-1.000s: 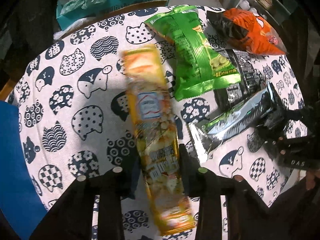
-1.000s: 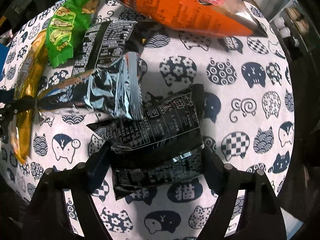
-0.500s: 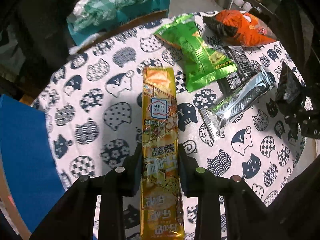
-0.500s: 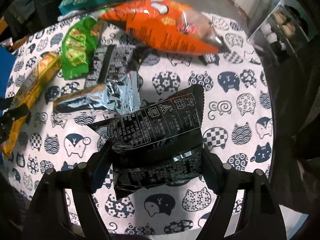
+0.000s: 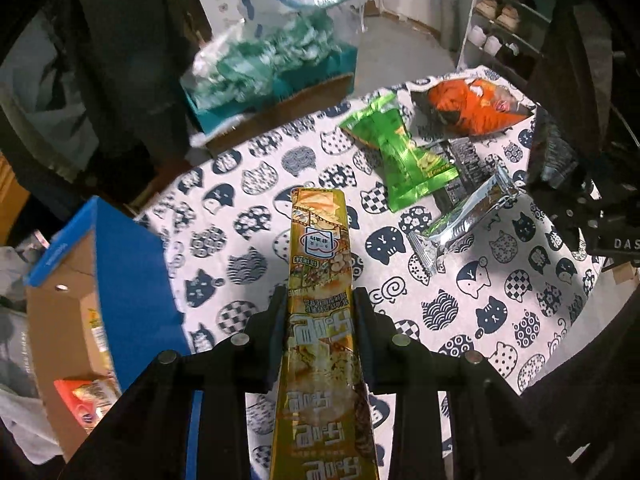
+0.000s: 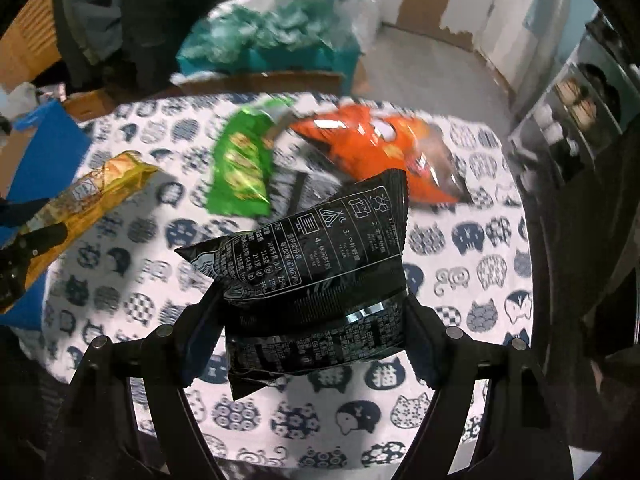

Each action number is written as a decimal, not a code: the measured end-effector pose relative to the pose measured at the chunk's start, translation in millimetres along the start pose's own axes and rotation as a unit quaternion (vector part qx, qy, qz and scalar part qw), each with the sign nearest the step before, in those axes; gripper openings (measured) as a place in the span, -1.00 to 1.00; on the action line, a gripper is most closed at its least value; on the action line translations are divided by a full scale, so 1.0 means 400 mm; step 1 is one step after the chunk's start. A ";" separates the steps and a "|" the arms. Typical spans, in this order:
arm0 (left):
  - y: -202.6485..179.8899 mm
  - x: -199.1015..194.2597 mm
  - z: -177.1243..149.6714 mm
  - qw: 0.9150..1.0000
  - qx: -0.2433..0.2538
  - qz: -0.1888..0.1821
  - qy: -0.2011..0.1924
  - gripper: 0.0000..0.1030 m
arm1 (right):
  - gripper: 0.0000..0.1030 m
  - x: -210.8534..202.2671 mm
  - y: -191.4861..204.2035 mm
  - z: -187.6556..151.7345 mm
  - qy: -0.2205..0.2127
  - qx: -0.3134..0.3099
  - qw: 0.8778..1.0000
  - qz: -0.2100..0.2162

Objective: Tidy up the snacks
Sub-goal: 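Carry the black packet and yellow wafer stick over the cardboard box, then open both tools to drop the packet and wafer stick into the box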

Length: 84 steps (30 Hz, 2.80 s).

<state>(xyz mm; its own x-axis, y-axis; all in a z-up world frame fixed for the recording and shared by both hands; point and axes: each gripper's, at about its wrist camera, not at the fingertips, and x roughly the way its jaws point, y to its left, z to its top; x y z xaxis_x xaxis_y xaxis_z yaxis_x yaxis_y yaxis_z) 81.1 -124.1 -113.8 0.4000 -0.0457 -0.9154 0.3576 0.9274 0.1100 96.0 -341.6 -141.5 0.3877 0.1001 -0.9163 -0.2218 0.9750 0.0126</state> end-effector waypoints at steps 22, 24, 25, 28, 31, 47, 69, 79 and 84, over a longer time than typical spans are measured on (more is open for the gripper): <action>0.145 -0.220 -0.068 0.996 -0.032 0.034 -0.074 -0.38 | 0.53 -0.164 0.213 0.091 -0.075 -0.081 0.993 0.039; 0.167 -0.235 -0.078 0.995 -0.040 0.039 -0.080 -0.38 | 0.53 -0.173 0.238 0.102 -0.079 -0.090 0.992 0.041; 0.177 -0.241 -0.083 0.995 -0.042 0.042 -0.082 -0.38 | 0.53 -0.177 0.253 0.107 -0.081 -0.096 0.991 0.041; 0.209 -0.255 -0.100 0.993 -0.054 0.050 -0.087 -0.38 | 0.53 -0.185 0.298 0.122 -0.084 -0.111 0.989 0.048; 0.244 -0.265 -0.121 0.992 -0.068 0.054 -0.090 -0.38 | 0.53 -0.191 0.346 0.140 -0.088 -0.125 0.987 0.055; 0.447 -0.270 -0.253 0.983 -0.143 0.075 -0.088 -0.38 | 0.53 -0.193 0.652 0.201 -0.092 -0.218 0.968 0.089; 0.630 -0.198 -0.365 0.966 -0.242 0.077 -0.048 -0.38 | 0.55 -0.084 0.933 0.218 -0.039 -0.317 0.938 0.133; 0.635 -0.198 -0.361 0.964 -0.242 0.103 -0.043 -0.05 | 0.80 -0.085 0.918 0.222 -0.047 -0.307 0.942 0.125; 0.627 -0.208 -0.353 0.964 -0.236 0.109 -0.049 -0.05 | 0.80 -0.098 0.900 0.226 -0.053 -0.302 0.945 0.117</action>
<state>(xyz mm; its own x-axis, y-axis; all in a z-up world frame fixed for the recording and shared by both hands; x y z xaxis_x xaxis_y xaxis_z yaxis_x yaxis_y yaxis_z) 18.5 164.7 -64.9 0.5087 0.1564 -0.8466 -0.1583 0.9836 0.0866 81.9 23.4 -64.8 0.3444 0.3494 -0.8714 -0.7698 0.6364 -0.0491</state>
